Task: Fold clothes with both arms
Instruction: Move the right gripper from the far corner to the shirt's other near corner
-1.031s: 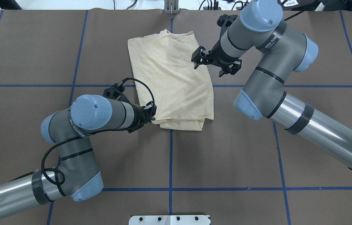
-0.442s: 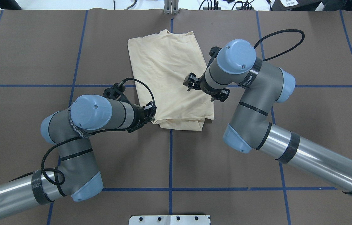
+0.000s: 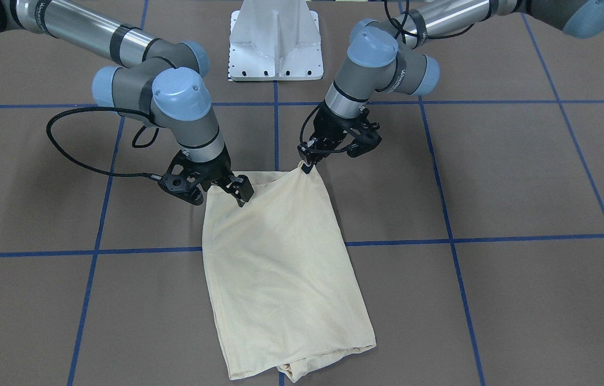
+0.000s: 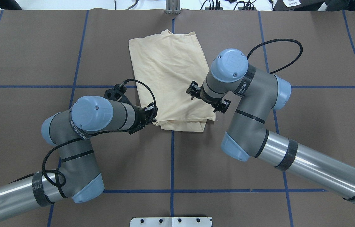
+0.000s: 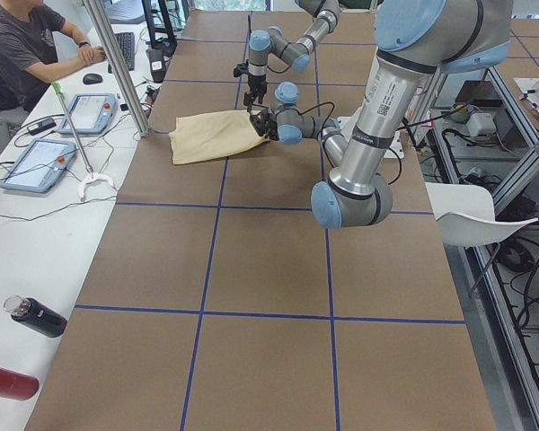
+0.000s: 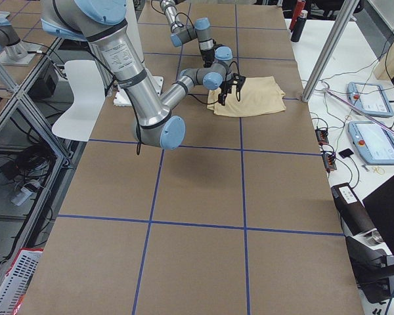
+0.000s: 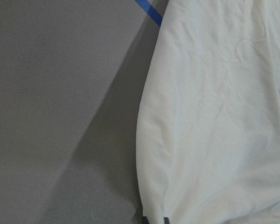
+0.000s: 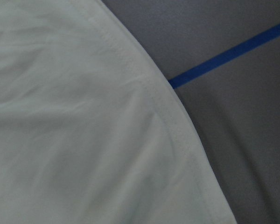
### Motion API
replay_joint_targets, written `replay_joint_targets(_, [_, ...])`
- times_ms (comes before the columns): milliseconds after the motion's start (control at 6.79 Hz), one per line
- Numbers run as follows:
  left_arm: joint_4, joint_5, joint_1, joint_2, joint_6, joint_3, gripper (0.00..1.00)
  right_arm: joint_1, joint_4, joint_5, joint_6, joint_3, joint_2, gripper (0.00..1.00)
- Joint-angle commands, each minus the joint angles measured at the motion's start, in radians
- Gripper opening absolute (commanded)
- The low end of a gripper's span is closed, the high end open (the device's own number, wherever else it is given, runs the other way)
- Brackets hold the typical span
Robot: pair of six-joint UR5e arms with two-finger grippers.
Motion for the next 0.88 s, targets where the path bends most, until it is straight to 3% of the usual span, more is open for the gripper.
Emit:
replay_joint_targets(0, [0.001,0.000,0.000,0.002,0.014,0.003,0.00,-0.030,-0.092,-0.001,0.088,0.002,0.009,1.00])
replay_joint_targets(737, [0.001,0.002,0.002,0.010,0.018,-0.001,0.00,-0.073,-0.154,-0.002,0.088,-0.018,0.027,1.00])
